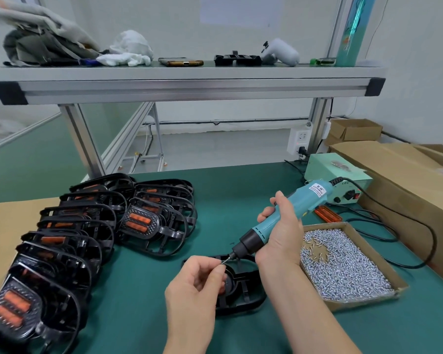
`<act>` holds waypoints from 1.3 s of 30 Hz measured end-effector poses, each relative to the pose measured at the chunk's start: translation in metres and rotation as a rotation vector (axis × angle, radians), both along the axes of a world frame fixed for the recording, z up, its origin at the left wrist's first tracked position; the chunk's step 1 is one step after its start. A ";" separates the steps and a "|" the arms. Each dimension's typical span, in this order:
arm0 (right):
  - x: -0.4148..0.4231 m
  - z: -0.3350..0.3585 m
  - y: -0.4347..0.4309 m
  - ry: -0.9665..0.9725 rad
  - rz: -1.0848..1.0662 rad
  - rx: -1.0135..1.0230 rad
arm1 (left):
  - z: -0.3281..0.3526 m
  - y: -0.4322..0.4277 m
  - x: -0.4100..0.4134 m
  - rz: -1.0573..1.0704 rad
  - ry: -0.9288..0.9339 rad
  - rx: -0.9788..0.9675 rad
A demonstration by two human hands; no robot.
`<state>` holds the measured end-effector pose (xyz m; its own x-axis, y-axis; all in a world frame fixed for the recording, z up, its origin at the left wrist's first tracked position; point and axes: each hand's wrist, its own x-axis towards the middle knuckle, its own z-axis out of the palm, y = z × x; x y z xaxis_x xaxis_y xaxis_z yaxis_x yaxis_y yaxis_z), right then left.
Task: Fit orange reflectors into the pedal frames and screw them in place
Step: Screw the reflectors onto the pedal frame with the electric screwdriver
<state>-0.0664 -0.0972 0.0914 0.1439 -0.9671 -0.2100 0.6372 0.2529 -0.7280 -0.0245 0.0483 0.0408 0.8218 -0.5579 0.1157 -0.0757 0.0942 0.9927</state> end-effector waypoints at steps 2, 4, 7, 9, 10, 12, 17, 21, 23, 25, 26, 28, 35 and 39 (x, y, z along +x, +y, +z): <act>0.000 0.000 -0.001 0.005 -0.010 -0.016 | -0.001 0.000 0.003 -0.025 -0.037 0.033; 0.000 -0.001 -0.003 0.005 -0.025 -0.042 | -0.003 -0.001 0.006 -0.054 -0.057 0.067; -0.001 -0.001 -0.006 0.020 -0.041 -0.083 | -0.004 -0.001 0.011 -0.084 -0.083 0.097; -0.002 -0.002 -0.008 0.036 -0.062 -0.117 | -0.005 0.000 0.015 -0.091 -0.112 0.121; -0.003 -0.002 -0.010 0.043 -0.074 -0.139 | -0.006 0.002 0.017 -0.088 -0.130 0.132; -0.005 -0.002 -0.011 0.057 -0.093 -0.193 | -0.008 0.004 0.026 -0.064 -0.253 0.187; -0.003 -0.006 -0.003 0.109 -0.096 -0.325 | -0.019 0.007 0.049 -0.121 -0.671 0.473; 0.006 -0.010 0.011 0.141 -0.069 -0.426 | -0.030 0.006 0.049 -0.144 -0.587 0.468; 0.010 -0.012 0.017 0.161 -0.047 -0.482 | -0.034 0.007 0.047 -0.111 -0.526 0.396; 0.013 -0.014 0.021 0.182 -0.033 -0.531 | -0.037 0.006 0.046 -0.091 -0.513 0.375; 0.014 -0.014 0.022 0.195 -0.029 -0.555 | -0.038 0.005 0.047 -0.089 -0.517 0.377; 0.015 -0.014 0.024 0.220 -0.018 -0.597 | -0.039 0.004 0.047 -0.090 -0.524 0.385; 0.017 -0.013 0.024 0.269 0.009 -0.636 | -0.042 0.005 0.049 -0.098 -0.529 0.402; 0.017 -0.013 0.027 0.263 0.024 -0.659 | -0.045 0.004 0.050 -0.093 -0.555 0.409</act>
